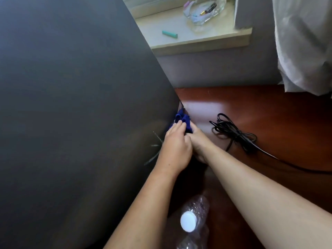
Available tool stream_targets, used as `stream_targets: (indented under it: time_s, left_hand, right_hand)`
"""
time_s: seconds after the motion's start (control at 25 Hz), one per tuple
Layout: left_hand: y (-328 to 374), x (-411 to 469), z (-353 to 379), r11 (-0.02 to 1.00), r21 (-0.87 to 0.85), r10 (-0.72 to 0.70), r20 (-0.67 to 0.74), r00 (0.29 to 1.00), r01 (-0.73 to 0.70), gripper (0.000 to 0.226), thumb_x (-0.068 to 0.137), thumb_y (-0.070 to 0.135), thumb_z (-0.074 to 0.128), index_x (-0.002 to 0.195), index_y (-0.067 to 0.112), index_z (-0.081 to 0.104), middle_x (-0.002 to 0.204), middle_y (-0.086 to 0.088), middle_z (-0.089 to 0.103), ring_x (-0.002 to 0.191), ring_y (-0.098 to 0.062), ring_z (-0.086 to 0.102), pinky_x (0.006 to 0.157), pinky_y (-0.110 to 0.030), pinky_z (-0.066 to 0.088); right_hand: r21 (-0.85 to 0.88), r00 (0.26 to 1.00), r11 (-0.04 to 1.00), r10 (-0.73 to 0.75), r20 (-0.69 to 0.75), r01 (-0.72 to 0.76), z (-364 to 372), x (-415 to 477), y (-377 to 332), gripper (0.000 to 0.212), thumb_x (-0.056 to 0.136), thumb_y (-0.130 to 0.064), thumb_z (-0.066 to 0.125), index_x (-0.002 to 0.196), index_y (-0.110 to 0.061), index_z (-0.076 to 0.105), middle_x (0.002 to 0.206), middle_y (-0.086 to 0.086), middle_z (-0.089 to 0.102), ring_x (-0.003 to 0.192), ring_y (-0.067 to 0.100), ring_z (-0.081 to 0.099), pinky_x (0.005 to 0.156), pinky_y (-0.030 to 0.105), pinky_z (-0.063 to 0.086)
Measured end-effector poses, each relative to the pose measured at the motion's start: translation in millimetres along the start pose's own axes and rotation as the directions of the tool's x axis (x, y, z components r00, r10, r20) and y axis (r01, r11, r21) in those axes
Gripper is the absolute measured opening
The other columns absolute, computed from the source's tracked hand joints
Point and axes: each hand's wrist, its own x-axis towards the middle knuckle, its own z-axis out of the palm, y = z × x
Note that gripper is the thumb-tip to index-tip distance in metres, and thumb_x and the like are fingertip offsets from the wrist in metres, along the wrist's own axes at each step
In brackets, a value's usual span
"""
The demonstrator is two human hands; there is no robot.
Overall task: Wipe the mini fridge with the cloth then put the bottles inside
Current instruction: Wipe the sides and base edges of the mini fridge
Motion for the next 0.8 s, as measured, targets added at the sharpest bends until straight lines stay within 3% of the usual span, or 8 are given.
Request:
stream_targets:
  time_s: [0.12, 0.32, 0.44, 0.52, 0.64, 0.68, 0.76, 0.8]
  left_hand:
    - [-4.2, -43.6, -17.8, 0.996, -0.082, -0.027, -0.027, 0.999, 0.025, 0.058, 0.098, -0.001, 0.039, 0.154, 0.013, 0.041, 0.163, 0.002, 0.034, 0.152, -0.006, 0.024, 0.115, -0.006, 0.006]
    - [7.4, -105.3, -59.9, 0.962, -0.269, 0.007, -0.178, 0.984, -0.055, 0.061, 0.093, 0.001, 0.039, 0.151, 0.02, 0.049, 0.161, 0.015, 0.036, 0.149, 0.009, 0.022, 0.122, -0.015, 0.017]
    - [19.3, -148.9, -81.2, 0.949, -0.246, 0.105, -0.349, 0.931, -0.199, 0.054, 0.09, 0.006, 0.047, 0.142, 0.017, 0.058, 0.15, 0.012, 0.052, 0.145, 0.0, 0.038, 0.118, -0.017, 0.029]
    - [14.4, -177.8, -86.6, 0.945, -0.175, 0.186, -0.413, 0.891, -0.278, 0.041, 0.09, 0.007, 0.056, 0.129, 0.015, 0.066, 0.132, 0.009, 0.062, 0.131, -0.011, 0.055, 0.11, -0.023, 0.041]
    - [-8.8, -204.5, -67.6, 0.973, -0.101, 0.18, -0.241, 0.954, -0.209, 0.04, 0.091, 0.031, 0.065, 0.129, 0.023, 0.059, 0.12, 0.008, 0.054, 0.118, -0.012, 0.055, 0.102, -0.034, 0.048]
    - [-15.6, -212.3, -57.7, 0.987, -0.063, 0.138, -0.142, 0.98, -0.148, 0.052, 0.089, 0.045, 0.063, 0.136, 0.026, 0.052, 0.123, 0.008, 0.049, 0.12, -0.013, 0.052, 0.104, -0.036, 0.046]
    - [-24.8, -224.0, -35.1, 0.997, 0.029, 0.066, 0.008, 0.998, -0.066, 0.077, 0.084, 0.068, 0.054, 0.149, 0.031, 0.036, 0.13, 0.007, 0.04, 0.125, -0.015, 0.044, 0.109, -0.037, 0.043]
    - [-26.2, -228.0, -25.6, 0.997, 0.069, 0.04, 0.052, 0.998, -0.043, 0.085, 0.082, 0.073, 0.051, 0.153, 0.032, 0.029, 0.132, 0.007, 0.036, 0.127, -0.015, 0.041, 0.109, -0.037, 0.043]
  right_hand:
    - [-0.132, 0.998, 0.99, -0.055, -0.001, 0.055, 10.9, -30.5, 3.5, 0.046, 0.076, -0.006, 0.064, 0.112, -0.033, 0.074, 0.111, -0.001, 0.08, 0.109, 0.019, 0.074, 0.105, 0.039, 0.055]
    - [-0.24, 0.988, 0.96, -0.153, -0.006, 0.148, 41.8, -73.6, -24.3, 0.038, 0.069, -0.016, 0.077, 0.105, -0.025, 0.065, 0.102, 0.002, 0.079, 0.092, 0.014, 0.073, 0.098, 0.044, 0.057]
    - [-0.289, 0.978, 0.934, -0.205, 0.042, 0.208, 59.5, -95.9, -41.6, 0.034, 0.077, -0.013, 0.078, 0.104, -0.02, 0.058, 0.093, -0.004, 0.074, 0.083, 0.008, 0.067, 0.085, 0.034, 0.056]
    - [-0.388, 0.973, 0.894, -0.226, 0.04, 0.224, 67.3, -105.4, -52.1, 0.034, 0.08, -0.013, 0.077, 0.104, -0.021, 0.055, 0.091, -0.008, 0.069, 0.084, 0.007, 0.064, 0.076, 0.026, 0.052]
    - [-0.439, 0.976, 0.876, -0.215, 0.02, 0.202, 74.8, -112.1, -58.6, 0.036, 0.081, -0.02, 0.077, 0.106, -0.023, 0.051, 0.094, -0.005, 0.069, 0.091, 0.013, 0.068, 0.08, 0.029, 0.059]
    - [-0.439, 0.976, 0.876, -0.216, 0.009, 0.198, 77.2, -114.1, -58.2, 0.037, 0.081, -0.019, 0.076, 0.108, -0.022, 0.051, 0.094, -0.004, 0.068, 0.091, 0.013, 0.068, 0.08, 0.026, 0.059]
    - [-0.449, 0.977, 0.873, -0.215, -0.007, 0.189, 79.6, -119.7, -60.2, 0.038, 0.086, -0.015, 0.074, 0.116, -0.018, 0.05, 0.093, -0.005, 0.065, 0.083, 0.007, 0.064, 0.065, 0.012, 0.054]
    - [-0.444, 0.979, 0.879, -0.201, -0.014, 0.174, 80.4, -122.4, -61.0, 0.039, 0.088, -0.015, 0.073, 0.119, -0.017, 0.05, 0.095, -0.004, 0.065, 0.082, 0.006, 0.064, 0.06, 0.012, 0.052]
